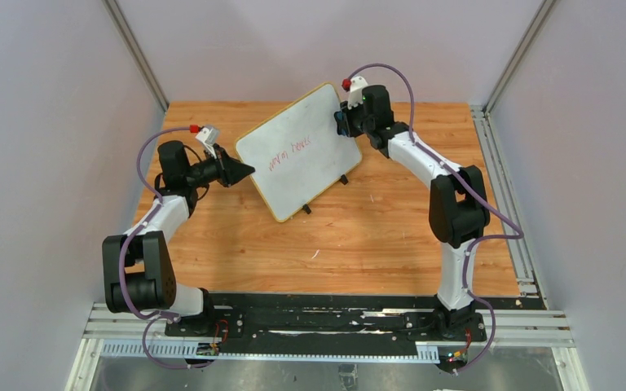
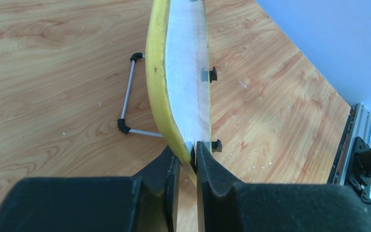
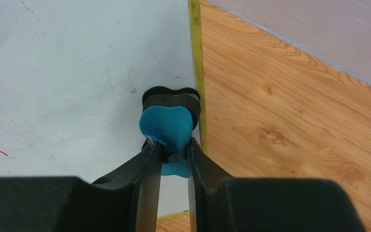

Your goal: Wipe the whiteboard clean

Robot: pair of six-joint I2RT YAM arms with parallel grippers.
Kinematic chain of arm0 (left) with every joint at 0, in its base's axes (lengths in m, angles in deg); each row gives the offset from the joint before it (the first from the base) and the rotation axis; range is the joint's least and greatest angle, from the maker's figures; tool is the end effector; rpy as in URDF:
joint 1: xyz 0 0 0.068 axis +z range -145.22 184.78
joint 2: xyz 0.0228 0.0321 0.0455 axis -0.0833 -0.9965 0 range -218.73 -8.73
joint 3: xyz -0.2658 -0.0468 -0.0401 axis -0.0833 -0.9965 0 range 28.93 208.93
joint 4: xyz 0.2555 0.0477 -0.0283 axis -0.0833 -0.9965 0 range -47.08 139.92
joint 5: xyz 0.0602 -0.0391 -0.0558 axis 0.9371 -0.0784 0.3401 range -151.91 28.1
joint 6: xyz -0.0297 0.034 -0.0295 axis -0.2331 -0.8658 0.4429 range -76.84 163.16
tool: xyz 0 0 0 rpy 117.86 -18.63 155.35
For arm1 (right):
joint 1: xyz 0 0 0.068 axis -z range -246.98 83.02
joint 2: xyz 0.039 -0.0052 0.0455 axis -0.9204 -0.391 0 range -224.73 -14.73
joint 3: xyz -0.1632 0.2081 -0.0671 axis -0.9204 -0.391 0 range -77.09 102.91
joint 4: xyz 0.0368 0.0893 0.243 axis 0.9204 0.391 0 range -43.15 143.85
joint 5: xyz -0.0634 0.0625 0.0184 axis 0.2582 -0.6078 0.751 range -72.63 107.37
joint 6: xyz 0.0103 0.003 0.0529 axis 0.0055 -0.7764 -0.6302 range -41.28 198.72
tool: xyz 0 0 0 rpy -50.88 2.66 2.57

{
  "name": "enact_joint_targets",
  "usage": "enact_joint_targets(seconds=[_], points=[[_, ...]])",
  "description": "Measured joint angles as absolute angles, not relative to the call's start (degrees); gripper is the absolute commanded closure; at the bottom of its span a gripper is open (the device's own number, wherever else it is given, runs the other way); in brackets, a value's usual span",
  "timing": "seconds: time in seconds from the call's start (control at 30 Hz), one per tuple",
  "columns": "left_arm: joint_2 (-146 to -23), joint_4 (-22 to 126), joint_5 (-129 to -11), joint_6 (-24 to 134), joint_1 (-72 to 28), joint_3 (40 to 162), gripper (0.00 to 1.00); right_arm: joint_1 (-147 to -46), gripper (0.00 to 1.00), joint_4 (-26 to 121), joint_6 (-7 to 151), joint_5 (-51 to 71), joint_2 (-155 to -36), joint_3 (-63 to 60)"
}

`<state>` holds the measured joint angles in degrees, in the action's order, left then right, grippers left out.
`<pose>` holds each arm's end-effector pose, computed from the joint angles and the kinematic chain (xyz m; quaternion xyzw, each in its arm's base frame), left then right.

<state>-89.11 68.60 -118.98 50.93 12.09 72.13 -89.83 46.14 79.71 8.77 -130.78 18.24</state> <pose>0.2973 0.0080 0.2439 0.1832 0.7435 -0.3897 0.5117 0.4486 0.1947 0.2828 -0.2107 0.7904 0.1687 0.5499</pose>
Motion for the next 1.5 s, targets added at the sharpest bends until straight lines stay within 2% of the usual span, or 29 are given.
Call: enact_joint_targets(seconds=[0.87,1.5], points=[[-89.1,67.7,-119.2,50.9,12.3,72.2,1.0,-95.4,0.99,44.9,78.7,11.4,-128.0,14.9],[-89.1,67.6,-119.2,50.4,12.5,72.2,1.0,-106.0,0.99,43.8,75.9,8.5,-125.2,12.3]])
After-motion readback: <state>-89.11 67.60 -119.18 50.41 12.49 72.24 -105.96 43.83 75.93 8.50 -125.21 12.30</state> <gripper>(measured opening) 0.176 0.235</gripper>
